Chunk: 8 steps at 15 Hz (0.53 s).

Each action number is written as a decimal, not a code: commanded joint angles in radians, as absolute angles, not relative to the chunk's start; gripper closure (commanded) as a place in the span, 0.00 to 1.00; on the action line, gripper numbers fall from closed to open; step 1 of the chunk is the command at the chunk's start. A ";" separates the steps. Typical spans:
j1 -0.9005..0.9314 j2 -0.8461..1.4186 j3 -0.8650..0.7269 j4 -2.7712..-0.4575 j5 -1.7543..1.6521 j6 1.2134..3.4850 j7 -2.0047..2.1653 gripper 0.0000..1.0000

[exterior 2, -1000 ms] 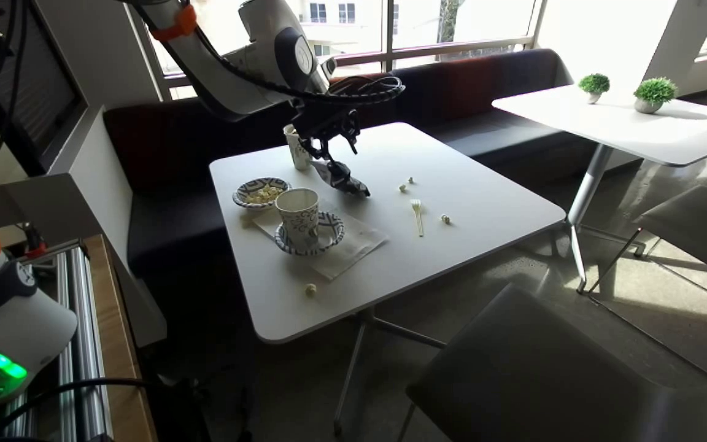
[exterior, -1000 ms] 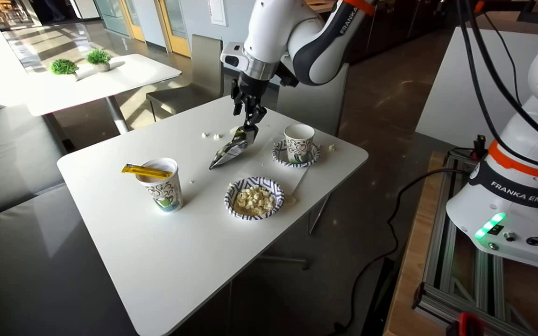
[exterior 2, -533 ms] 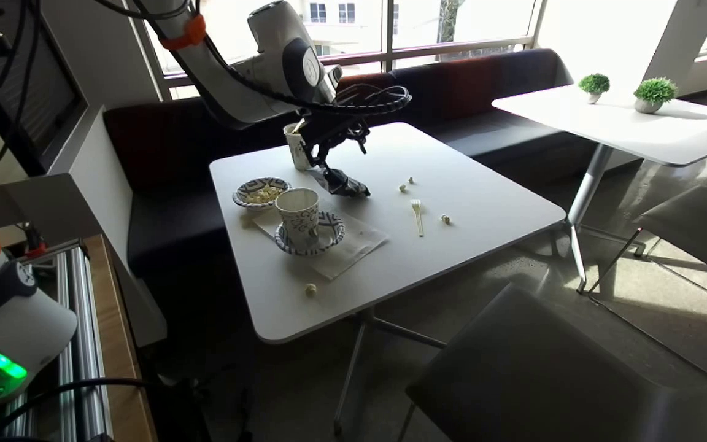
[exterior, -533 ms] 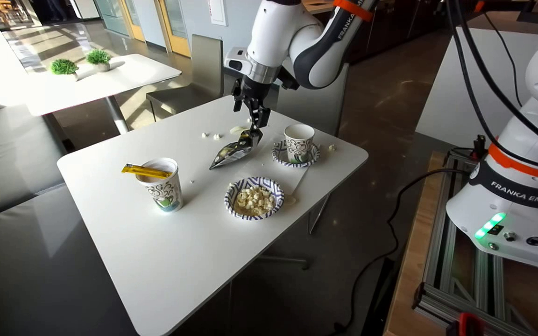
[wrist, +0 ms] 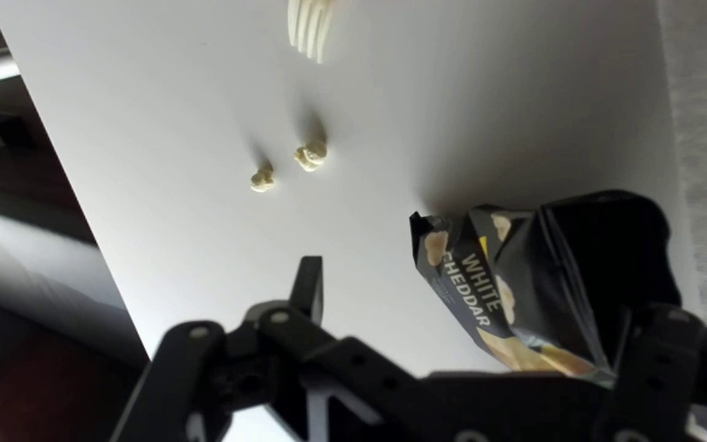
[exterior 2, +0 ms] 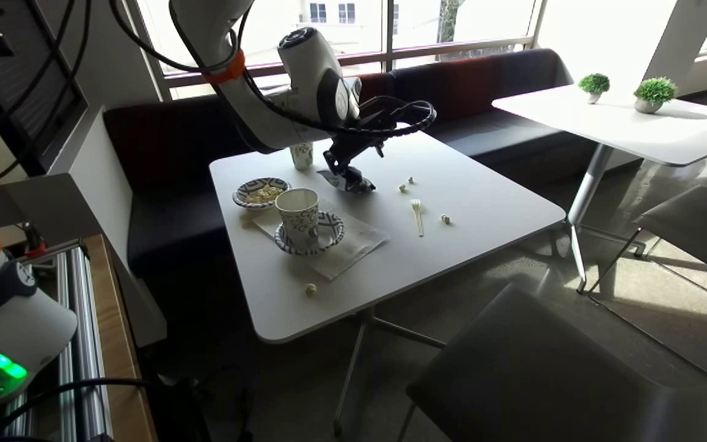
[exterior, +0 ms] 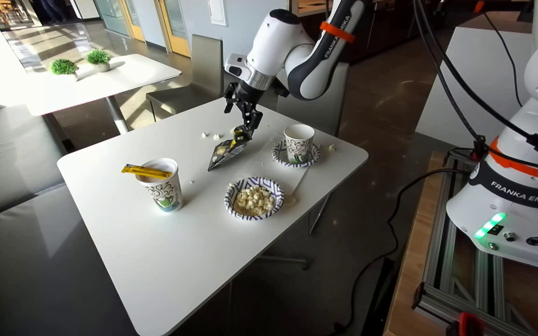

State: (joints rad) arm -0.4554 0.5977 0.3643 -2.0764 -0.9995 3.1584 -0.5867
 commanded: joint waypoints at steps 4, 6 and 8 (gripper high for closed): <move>-0.412 0.730 0.362 -1.933 -1.036 3.223 -0.656 0.00; -0.407 0.745 0.370 -1.920 -1.036 3.219 -0.669 0.00; -0.411 0.743 0.380 -1.925 -1.032 3.218 -0.675 0.00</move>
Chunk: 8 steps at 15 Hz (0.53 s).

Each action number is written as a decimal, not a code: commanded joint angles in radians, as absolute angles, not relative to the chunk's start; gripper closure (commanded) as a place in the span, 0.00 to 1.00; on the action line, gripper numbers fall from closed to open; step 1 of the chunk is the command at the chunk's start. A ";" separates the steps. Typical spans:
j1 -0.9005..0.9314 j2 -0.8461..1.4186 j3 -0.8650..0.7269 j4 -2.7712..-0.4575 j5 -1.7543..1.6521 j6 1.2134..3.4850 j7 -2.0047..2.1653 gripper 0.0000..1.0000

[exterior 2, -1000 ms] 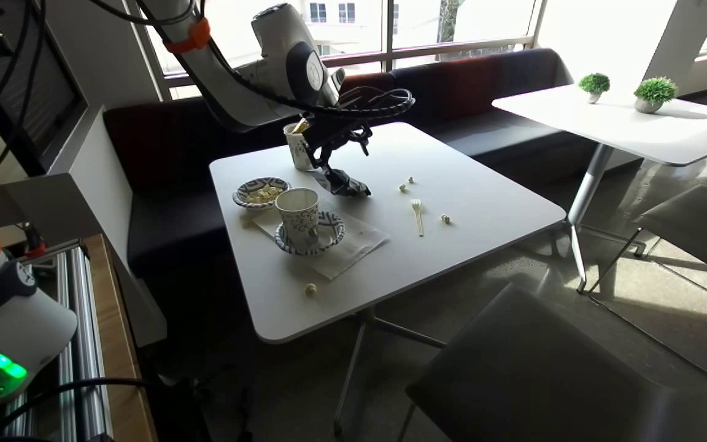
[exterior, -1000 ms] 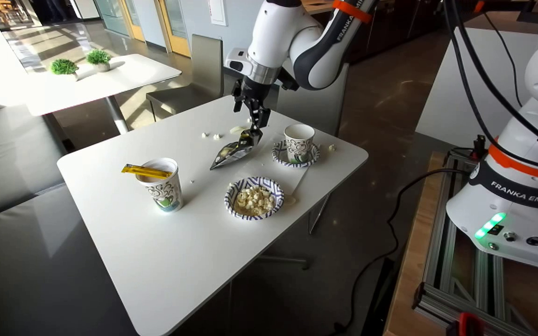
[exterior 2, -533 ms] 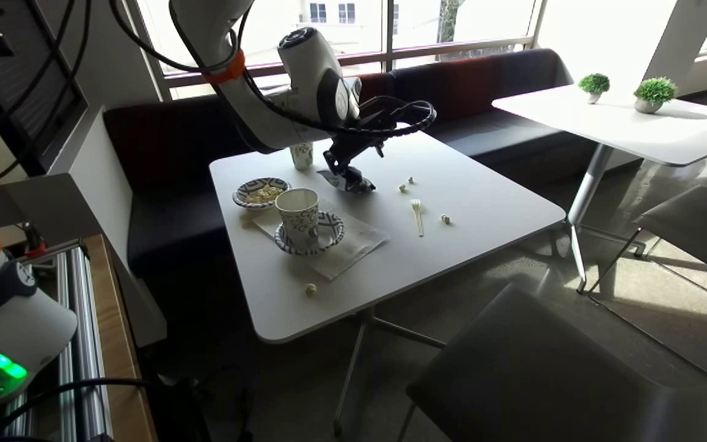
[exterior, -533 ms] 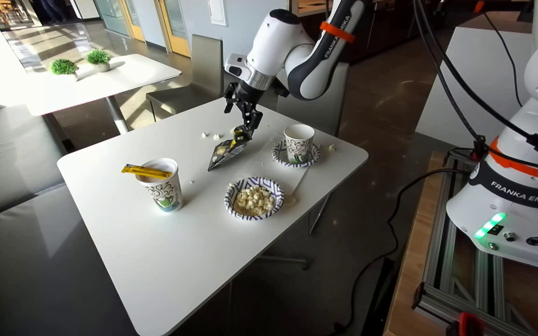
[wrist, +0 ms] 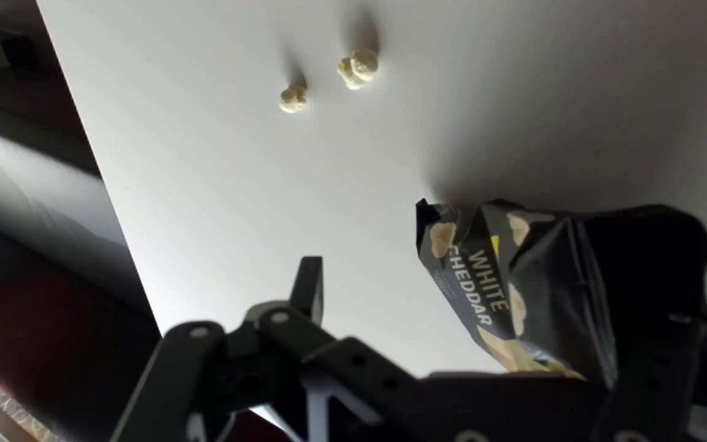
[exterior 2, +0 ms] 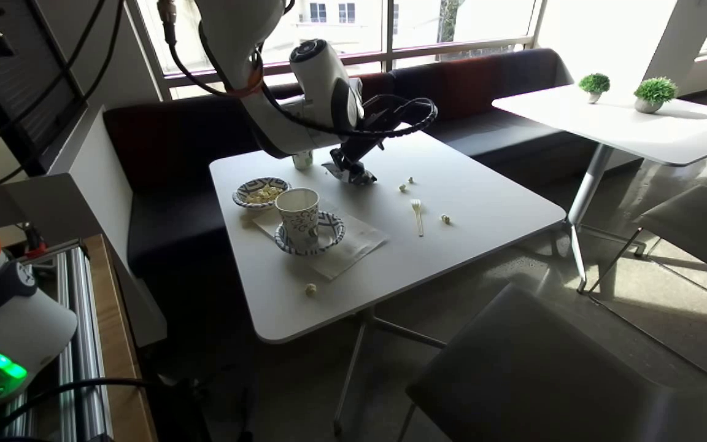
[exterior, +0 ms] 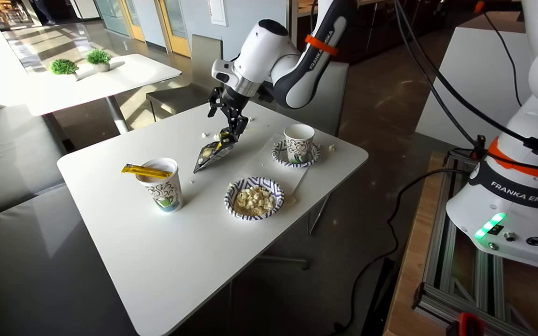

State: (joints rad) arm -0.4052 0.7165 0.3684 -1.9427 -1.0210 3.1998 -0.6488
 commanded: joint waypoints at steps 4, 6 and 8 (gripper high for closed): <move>-0.419 0.710 0.385 -1.959 -1.032 3.204 -0.671 0.00; -0.427 0.691 0.398 -1.989 -1.030 3.184 -0.674 0.00; -0.431 0.670 0.407 -2.022 -1.028 3.171 -0.669 0.00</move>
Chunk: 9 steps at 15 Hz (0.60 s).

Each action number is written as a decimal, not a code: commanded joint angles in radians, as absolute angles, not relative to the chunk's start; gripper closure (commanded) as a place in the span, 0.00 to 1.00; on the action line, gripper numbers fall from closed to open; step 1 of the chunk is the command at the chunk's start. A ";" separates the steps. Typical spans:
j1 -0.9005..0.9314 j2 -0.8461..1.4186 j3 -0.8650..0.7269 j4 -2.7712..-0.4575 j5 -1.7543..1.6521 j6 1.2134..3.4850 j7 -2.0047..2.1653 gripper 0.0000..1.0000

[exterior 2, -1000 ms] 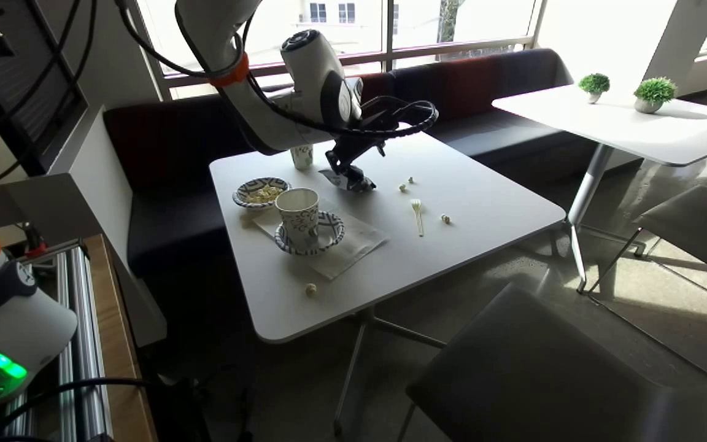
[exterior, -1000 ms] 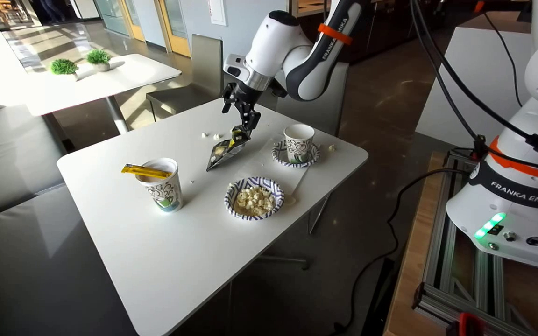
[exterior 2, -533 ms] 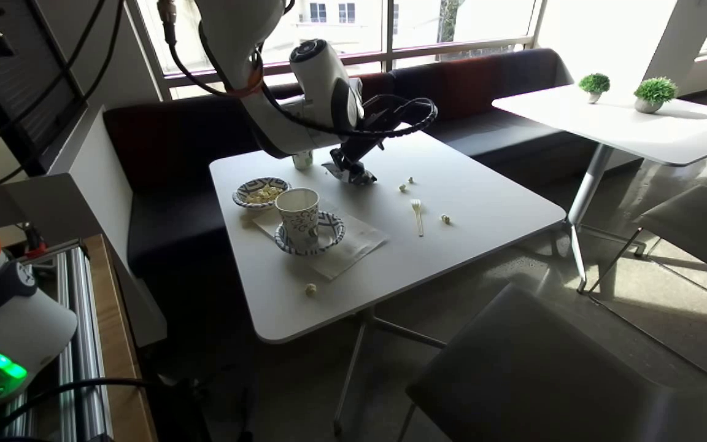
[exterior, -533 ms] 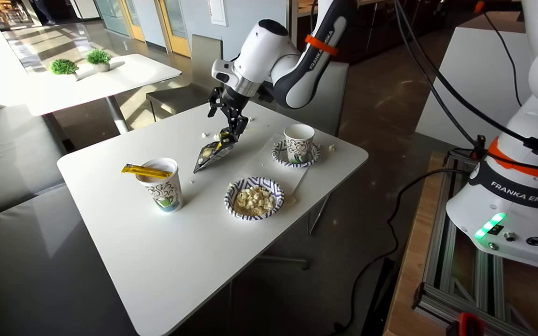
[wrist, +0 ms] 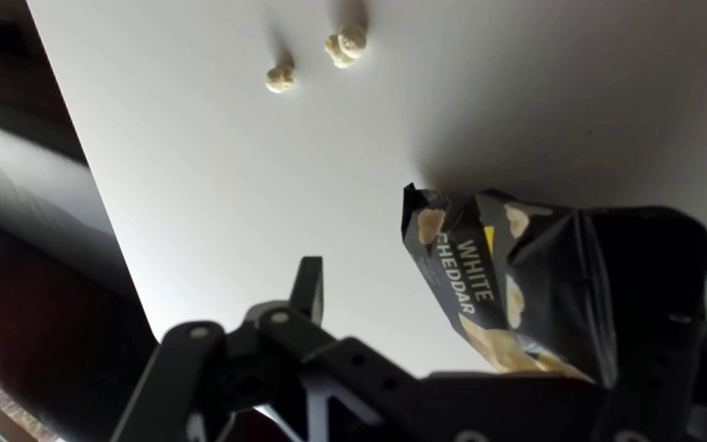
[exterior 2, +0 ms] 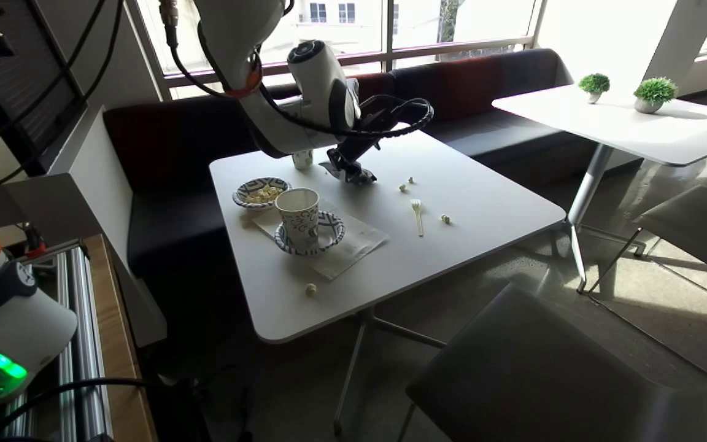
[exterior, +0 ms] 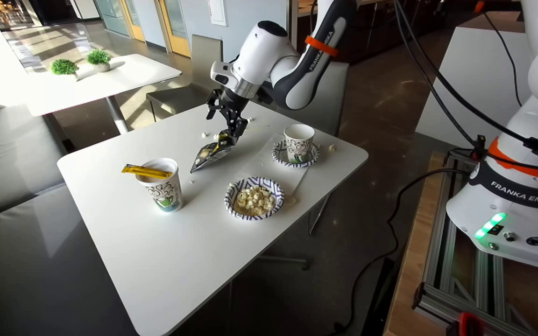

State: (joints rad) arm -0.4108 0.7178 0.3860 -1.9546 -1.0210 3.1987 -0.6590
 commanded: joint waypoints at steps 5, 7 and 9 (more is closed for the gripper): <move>-0.419 0.581 0.380 -2.109 -1.033 3.172 -0.641 0.00; -0.420 0.544 0.371 -2.143 -1.033 3.176 -0.637 0.00; -0.425 0.508 0.371 -2.179 -1.028 3.168 -0.638 0.00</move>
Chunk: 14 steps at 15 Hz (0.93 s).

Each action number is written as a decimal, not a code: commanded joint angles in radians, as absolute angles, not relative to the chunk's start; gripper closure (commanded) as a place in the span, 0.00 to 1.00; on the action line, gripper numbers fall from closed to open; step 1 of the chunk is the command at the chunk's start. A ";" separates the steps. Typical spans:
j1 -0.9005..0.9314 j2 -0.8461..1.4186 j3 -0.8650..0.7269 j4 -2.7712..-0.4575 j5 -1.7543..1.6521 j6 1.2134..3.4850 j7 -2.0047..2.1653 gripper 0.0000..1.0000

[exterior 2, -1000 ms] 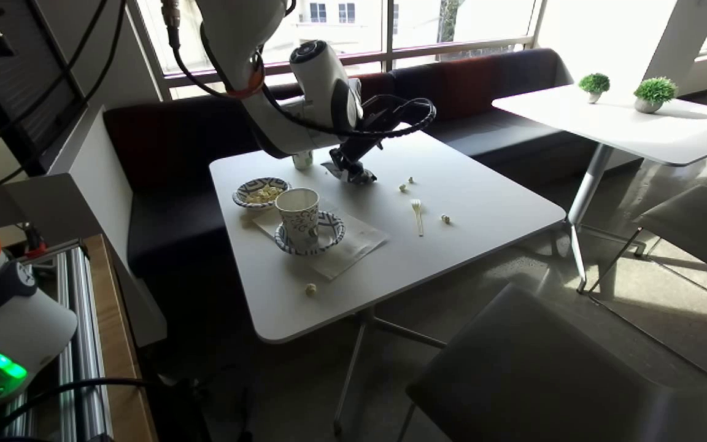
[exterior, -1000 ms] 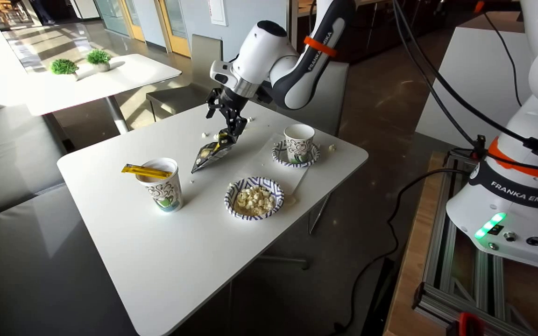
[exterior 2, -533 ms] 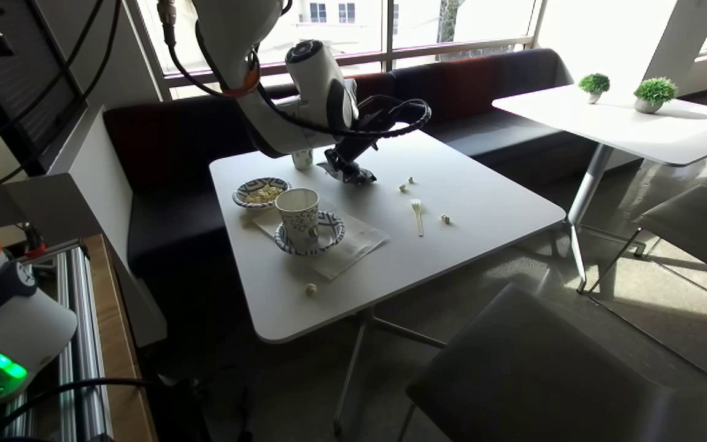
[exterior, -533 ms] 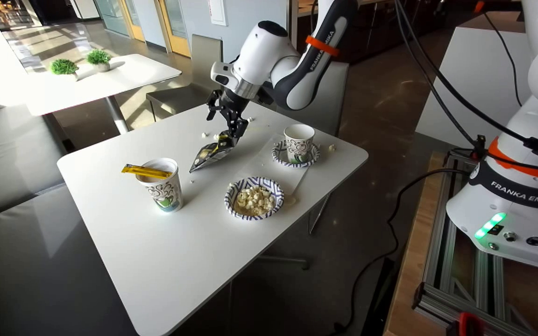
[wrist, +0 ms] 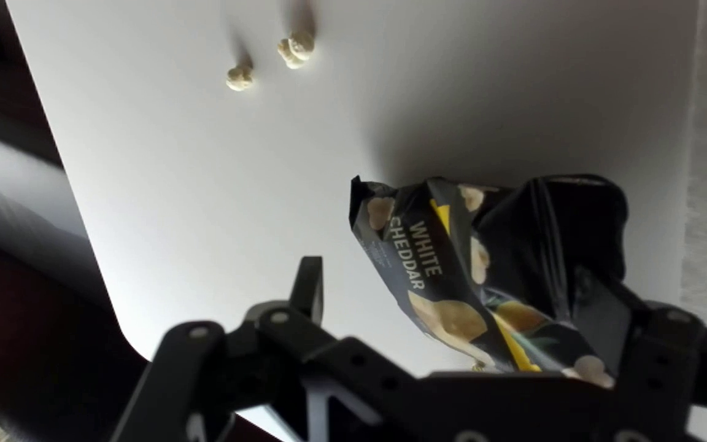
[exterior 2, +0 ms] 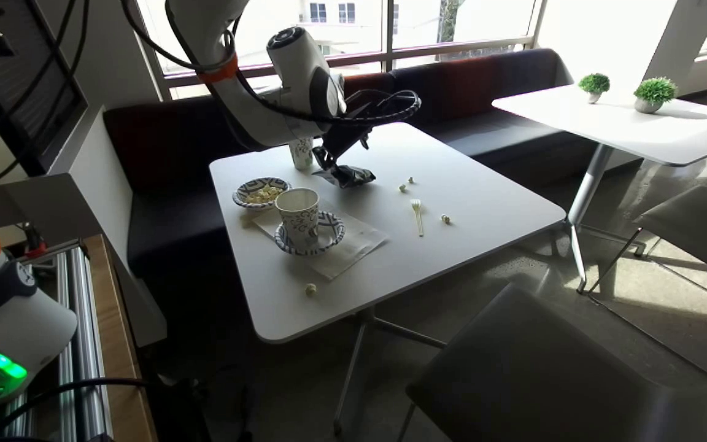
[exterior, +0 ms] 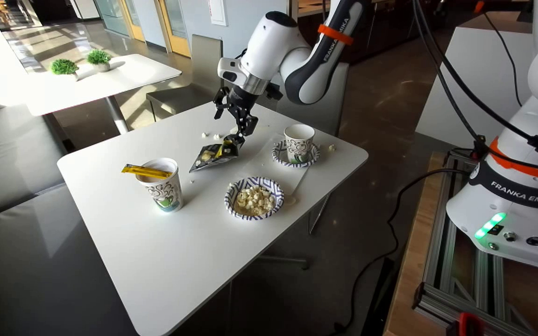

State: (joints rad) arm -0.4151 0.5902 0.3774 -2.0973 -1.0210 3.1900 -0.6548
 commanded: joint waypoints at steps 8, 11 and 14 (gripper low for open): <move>-0.467 0.421 0.384 -2.333 -1.014 3.194 -0.622 0.40; -0.476 0.413 0.390 -2.361 -1.021 3.197 -0.636 0.63; -0.471 0.419 0.379 -2.361 -1.035 3.214 -0.646 0.88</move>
State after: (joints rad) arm -0.4594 0.4356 0.3793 -2.3357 -1.0204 3.1934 -0.6349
